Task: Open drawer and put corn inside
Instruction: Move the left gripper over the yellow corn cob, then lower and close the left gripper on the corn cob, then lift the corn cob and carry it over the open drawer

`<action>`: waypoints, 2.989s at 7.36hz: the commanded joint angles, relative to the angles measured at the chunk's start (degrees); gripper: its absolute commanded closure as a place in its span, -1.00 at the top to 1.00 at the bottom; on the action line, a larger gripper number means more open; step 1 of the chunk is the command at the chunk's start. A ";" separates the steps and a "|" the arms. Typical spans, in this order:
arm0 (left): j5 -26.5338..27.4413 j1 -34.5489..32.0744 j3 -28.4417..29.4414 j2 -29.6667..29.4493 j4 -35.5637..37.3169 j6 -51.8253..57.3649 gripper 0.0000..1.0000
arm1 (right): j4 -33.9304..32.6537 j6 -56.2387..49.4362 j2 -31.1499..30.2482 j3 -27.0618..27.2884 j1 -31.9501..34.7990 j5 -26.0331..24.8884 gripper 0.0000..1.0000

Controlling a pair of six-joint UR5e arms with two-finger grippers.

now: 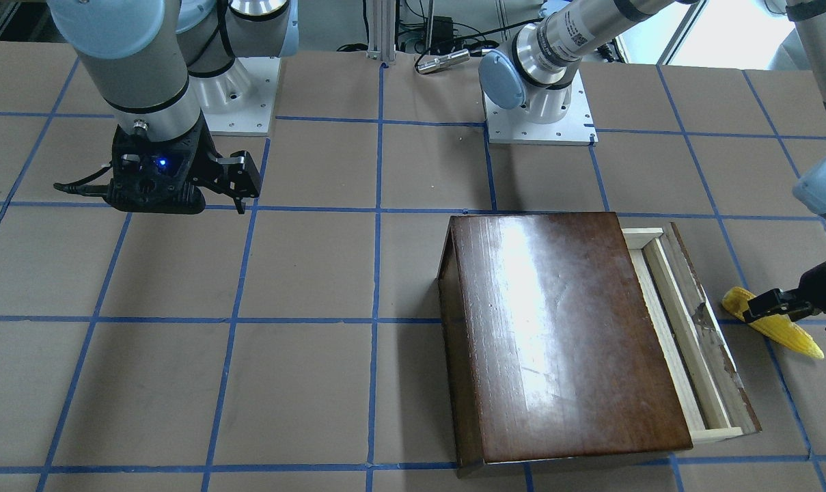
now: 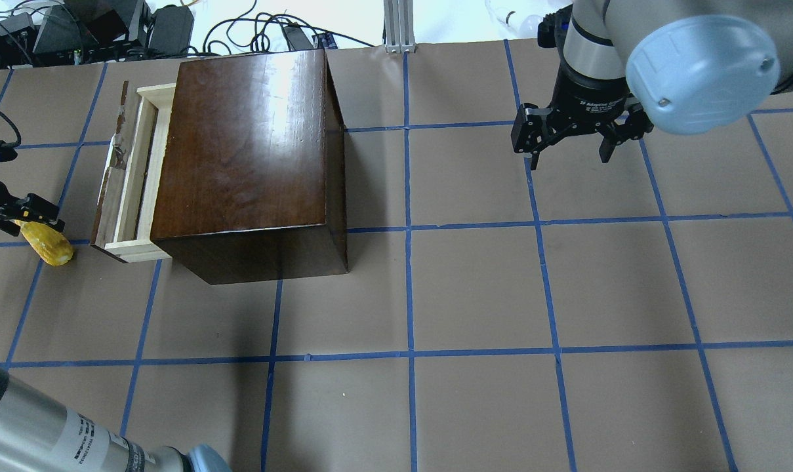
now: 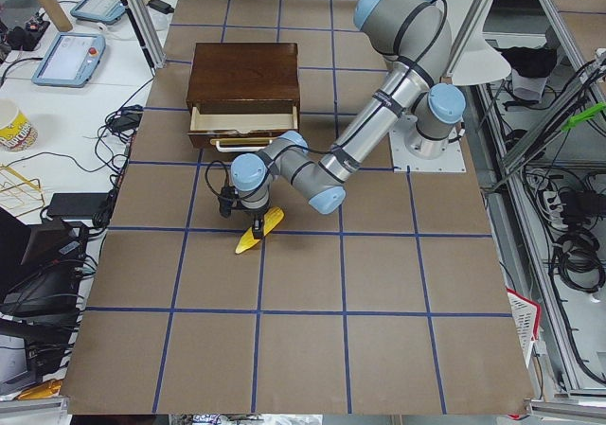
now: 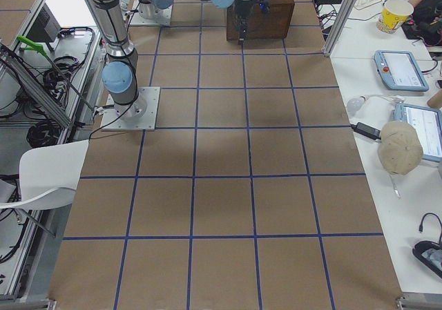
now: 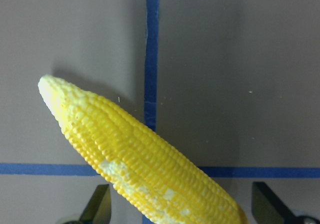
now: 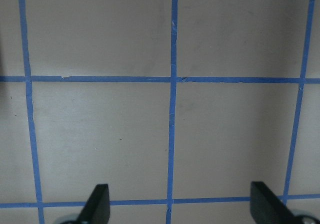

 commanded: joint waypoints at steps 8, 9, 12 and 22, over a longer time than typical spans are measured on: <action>0.09 0.15 0.83 -1.71 2.45 1.58 -1.00 | -0.02 0.00 -0.06 0.00 0.00 0.00 1.00; 0.17 0.15 0.92 -1.62 2.45 1.49 -1.00 | -0.02 0.00 0.03 0.00 0.00 0.00 1.00; 3.08 0.06 1.36 -0.05 2.19 1.75 -1.00 | -0.02 0.00 -0.06 0.00 0.00 0.00 1.00; 2.28 -19.43 18.85 11.56 -29.37 1.49 -1.00 | 0.07 0.00 0.03 -0.09 0.00 0.09 1.00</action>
